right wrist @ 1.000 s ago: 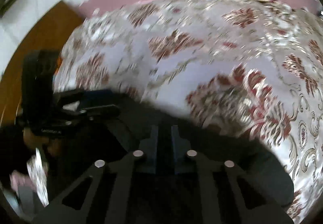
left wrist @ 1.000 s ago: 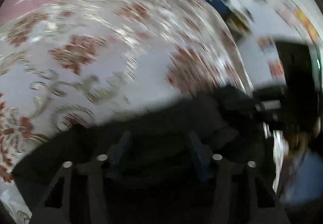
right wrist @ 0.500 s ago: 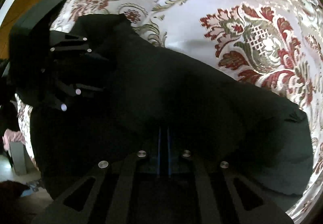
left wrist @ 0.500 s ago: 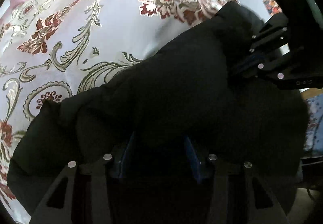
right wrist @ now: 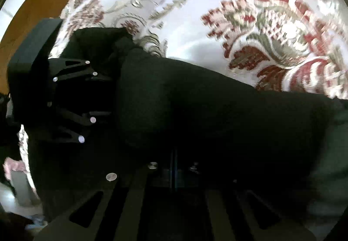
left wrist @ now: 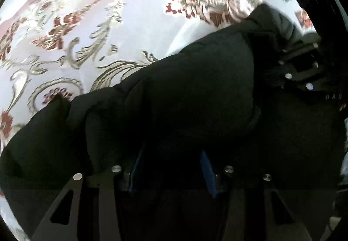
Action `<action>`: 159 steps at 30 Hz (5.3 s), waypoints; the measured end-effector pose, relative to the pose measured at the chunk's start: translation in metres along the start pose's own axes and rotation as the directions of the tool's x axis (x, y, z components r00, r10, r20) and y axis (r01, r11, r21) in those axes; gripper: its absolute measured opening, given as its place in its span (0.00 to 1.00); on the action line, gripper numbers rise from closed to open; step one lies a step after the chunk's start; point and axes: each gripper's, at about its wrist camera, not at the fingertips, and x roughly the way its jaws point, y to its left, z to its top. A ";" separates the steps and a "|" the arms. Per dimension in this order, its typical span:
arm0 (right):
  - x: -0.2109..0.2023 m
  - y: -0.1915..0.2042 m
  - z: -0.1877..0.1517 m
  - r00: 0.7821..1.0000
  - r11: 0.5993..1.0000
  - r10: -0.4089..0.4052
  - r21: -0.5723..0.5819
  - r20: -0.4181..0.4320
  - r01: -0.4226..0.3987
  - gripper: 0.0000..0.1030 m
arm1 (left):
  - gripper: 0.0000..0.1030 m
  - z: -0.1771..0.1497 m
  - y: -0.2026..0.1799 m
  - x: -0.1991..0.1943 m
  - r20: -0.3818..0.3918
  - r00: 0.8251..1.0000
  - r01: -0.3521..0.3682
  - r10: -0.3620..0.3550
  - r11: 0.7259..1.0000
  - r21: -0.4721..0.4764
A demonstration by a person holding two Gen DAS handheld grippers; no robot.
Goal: Fold large clothes
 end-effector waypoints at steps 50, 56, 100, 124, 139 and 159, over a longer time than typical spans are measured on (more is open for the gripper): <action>-0.153 0.107 -0.166 0.660 0.929 -0.370 0.236 0.654 0.287 0.94 | 1.00 -0.145 -0.091 -0.165 0.534 0.761 -0.138 0.368 0.897 -0.420; -0.144 0.123 -0.189 0.608 0.937 -0.348 0.244 0.713 0.250 0.95 | 1.00 -0.169 -0.105 -0.172 0.570 0.739 -0.159 0.359 0.915 -0.370; -0.197 0.248 -0.499 0.687 0.948 -0.317 0.243 0.654 0.205 0.98 | 1.00 -0.472 -0.261 -0.277 0.483 0.733 -0.163 0.479 0.813 -0.559; -0.113 0.237 -0.542 0.734 0.876 -0.480 0.209 0.482 0.436 0.98 | 1.00 -0.533 -0.292 -0.154 0.307 0.693 -0.578 0.652 0.758 -0.303; -0.051 0.306 -0.536 0.590 0.627 -0.669 -0.081 0.452 0.774 0.98 | 1.00 -0.525 -0.302 -0.138 0.288 0.689 -0.618 0.666 0.746 -0.248; -0.108 0.292 -0.518 0.362 0.666 -0.645 0.263 0.673 0.698 0.98 | 1.00 -0.523 -0.304 -0.140 0.349 0.551 -0.719 0.758 0.643 -0.263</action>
